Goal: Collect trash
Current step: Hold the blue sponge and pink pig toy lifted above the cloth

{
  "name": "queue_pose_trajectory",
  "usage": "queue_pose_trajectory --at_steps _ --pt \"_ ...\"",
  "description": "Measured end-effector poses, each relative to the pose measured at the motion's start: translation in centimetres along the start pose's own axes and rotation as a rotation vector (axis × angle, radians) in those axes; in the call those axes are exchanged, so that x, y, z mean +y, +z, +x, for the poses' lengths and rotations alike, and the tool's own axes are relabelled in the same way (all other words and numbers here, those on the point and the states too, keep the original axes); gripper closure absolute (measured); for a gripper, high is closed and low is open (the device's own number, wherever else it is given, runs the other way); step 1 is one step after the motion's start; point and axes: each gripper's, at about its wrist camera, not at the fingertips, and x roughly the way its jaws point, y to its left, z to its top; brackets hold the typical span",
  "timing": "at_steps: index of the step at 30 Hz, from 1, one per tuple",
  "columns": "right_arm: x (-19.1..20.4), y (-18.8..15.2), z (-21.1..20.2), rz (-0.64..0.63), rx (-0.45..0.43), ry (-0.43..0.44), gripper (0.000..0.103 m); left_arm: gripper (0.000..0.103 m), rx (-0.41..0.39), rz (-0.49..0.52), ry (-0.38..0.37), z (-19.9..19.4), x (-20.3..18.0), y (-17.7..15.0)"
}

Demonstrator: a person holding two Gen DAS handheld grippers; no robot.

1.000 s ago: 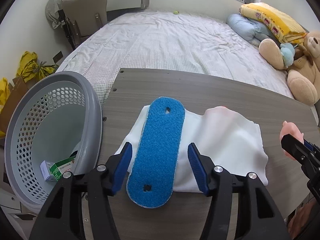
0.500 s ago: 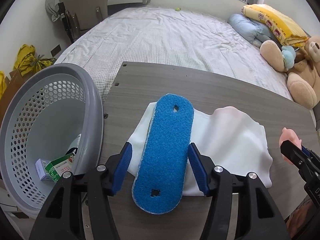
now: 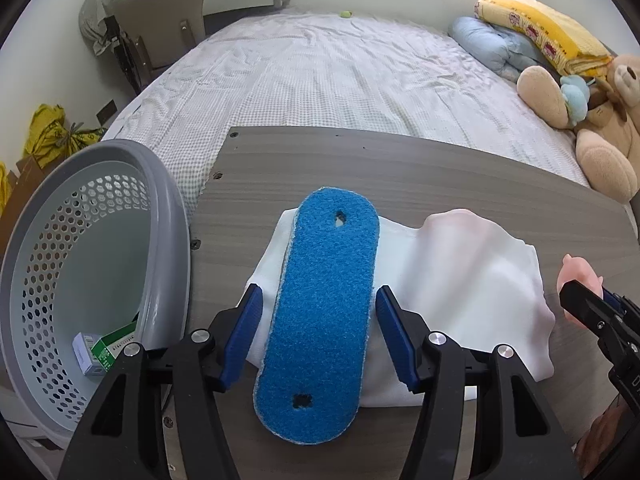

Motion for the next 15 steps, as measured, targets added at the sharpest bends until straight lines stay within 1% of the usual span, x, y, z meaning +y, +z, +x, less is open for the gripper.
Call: queue_pose_trajectory --at_steps 1,3,5,9,15 --pt "0.0 0.0 0.0 0.002 0.001 0.001 0.07 0.046 -0.001 0.006 0.001 0.0 -0.1 0.0" --pt "-0.1 -0.1 0.0 0.003 0.002 0.002 0.07 0.054 -0.008 0.023 0.018 0.0 -0.4 0.0" --pt "0.0 -0.1 0.0 0.001 0.002 0.002 0.07 0.055 -0.004 0.028 0.013 0.0 -0.5 0.2" --pt "0.1 -0.2 -0.3 -0.001 -0.005 0.003 0.07 0.056 0.0 0.002 -0.023 -0.4 0.2 0.3" --pt "0.3 0.0 -0.8 -0.005 -0.017 0.001 0.07 0.056 -0.032 -0.017 -0.034 -2.4 0.8 0.2"
